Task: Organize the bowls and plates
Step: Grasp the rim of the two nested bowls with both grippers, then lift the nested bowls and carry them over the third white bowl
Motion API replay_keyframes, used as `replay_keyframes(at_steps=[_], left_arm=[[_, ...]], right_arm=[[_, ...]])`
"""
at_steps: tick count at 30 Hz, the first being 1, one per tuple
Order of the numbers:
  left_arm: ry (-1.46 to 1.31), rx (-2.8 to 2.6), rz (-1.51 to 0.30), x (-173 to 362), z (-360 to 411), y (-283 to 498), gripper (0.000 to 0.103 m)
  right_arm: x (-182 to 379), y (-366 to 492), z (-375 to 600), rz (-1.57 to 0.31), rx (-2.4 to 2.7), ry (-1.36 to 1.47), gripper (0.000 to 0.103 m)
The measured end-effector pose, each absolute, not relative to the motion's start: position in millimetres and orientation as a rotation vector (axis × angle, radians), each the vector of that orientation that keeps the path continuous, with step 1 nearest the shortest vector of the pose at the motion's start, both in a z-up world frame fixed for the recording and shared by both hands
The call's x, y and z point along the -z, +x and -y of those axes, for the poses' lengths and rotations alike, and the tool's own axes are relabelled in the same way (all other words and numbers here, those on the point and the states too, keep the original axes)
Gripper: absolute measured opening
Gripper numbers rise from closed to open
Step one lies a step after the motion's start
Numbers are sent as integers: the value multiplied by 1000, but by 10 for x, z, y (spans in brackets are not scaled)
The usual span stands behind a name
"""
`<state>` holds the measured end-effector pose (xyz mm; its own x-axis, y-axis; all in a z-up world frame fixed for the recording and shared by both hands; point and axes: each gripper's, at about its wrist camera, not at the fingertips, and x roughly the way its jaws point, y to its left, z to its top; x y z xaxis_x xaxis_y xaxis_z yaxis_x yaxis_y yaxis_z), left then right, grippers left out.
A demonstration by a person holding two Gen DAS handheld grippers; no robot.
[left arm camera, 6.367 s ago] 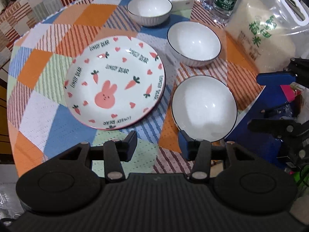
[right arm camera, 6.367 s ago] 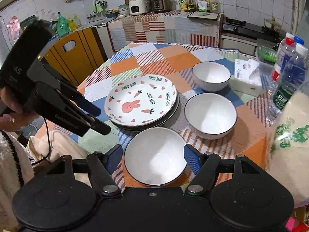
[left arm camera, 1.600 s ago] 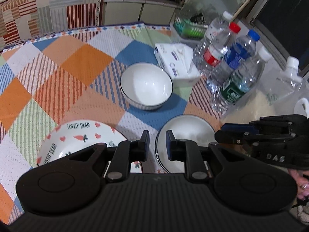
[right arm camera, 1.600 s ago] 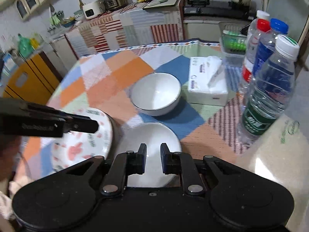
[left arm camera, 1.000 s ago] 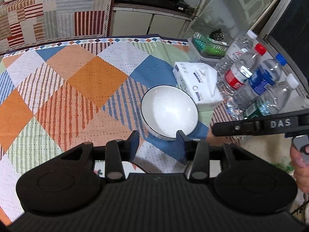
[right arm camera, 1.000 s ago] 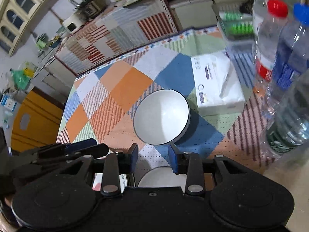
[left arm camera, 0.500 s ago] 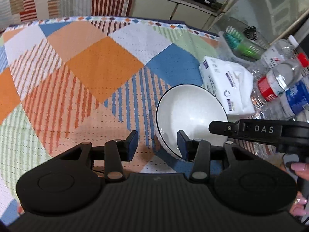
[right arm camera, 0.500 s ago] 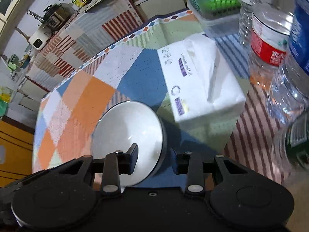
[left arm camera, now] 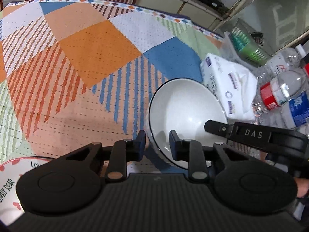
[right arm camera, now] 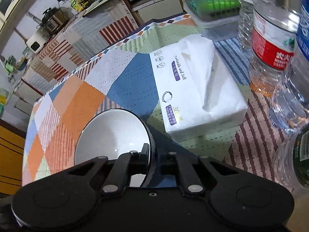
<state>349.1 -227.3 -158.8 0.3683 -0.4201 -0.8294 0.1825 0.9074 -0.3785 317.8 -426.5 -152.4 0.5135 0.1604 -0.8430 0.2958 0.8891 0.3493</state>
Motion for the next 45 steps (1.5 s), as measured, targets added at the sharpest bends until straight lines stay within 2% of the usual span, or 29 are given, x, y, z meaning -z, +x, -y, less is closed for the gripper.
replay_keyframes(at_steps=[2, 4, 10, 14, 19, 33, 40, 45], left_arm=[[-242, 375, -1136, 1607, 2280, 3489, 24], [-237, 371, -1144, 1595, 2285, 3482, 15], [-188, 409, -1145, 1365, 2224, 3380, 15], [-305, 409, -1138, 1166, 2072, 3317, 15], [-295, 418, -1132, 980, 2023, 3151, 14], [-276, 460, -1140, 549, 1849, 2511, 13], [-423, 508, -1179, 586, 1733, 2305, 13], [-393, 526, -1208, 699, 1811, 2189, 13]], right_arm=[[1551, 3207, 4242, -1046, 91, 485, 9], [1551, 3217, 4214, -1046, 99, 474, 9], [1450, 3078, 4197, -1008, 70, 472, 9], [1293, 2894, 4203, -954, 50, 502, 10], [1164, 2690, 4212, -921, 34, 557, 10], [610, 2047, 4023, -844, -53, 457, 11], [492, 1749, 4054, -825, -46, 447, 11], [562, 1584, 4071, -838, -33, 443, 12]])
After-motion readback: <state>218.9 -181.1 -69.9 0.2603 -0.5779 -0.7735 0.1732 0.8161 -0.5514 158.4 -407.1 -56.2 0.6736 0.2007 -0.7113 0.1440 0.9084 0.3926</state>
